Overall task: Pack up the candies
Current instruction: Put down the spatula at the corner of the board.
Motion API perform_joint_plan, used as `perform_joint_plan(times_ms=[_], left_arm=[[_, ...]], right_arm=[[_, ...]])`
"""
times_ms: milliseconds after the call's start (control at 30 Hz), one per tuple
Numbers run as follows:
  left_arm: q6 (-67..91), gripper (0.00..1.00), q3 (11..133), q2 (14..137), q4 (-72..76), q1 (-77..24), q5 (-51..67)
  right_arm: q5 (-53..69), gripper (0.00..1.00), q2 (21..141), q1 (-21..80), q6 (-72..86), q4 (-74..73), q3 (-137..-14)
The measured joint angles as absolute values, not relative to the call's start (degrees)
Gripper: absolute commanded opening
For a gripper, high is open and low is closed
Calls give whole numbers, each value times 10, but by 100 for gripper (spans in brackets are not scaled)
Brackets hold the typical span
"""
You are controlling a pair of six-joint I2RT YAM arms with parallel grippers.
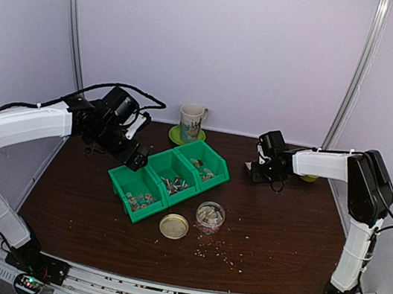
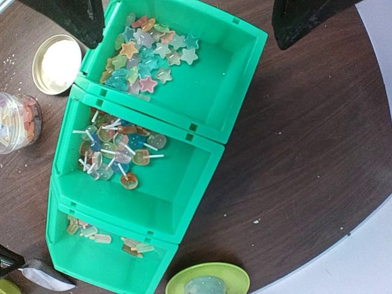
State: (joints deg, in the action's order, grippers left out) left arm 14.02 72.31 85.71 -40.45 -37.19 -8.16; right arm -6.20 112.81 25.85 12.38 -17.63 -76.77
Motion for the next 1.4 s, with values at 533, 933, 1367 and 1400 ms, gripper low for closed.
perform_joint_plan(times_ms=[533, 933, 1367, 1400], left_arm=[[140, 98, 723, 857, -404, -371, -82], [140, 98, 723, 857, -404, -371, -83], [134, 98, 723, 854, -404, -371, -88], [133, 98, 723, 851, -403, -371, -88]], right_arm=[[-54, 16, 1129, 258, 123, -191, -766], [-54, 27, 1112, 258, 120, -198, -757], [-74, 43, 909, 313, 107, -195, -662], [-77, 47, 890, 320, 107, -195, -652]])
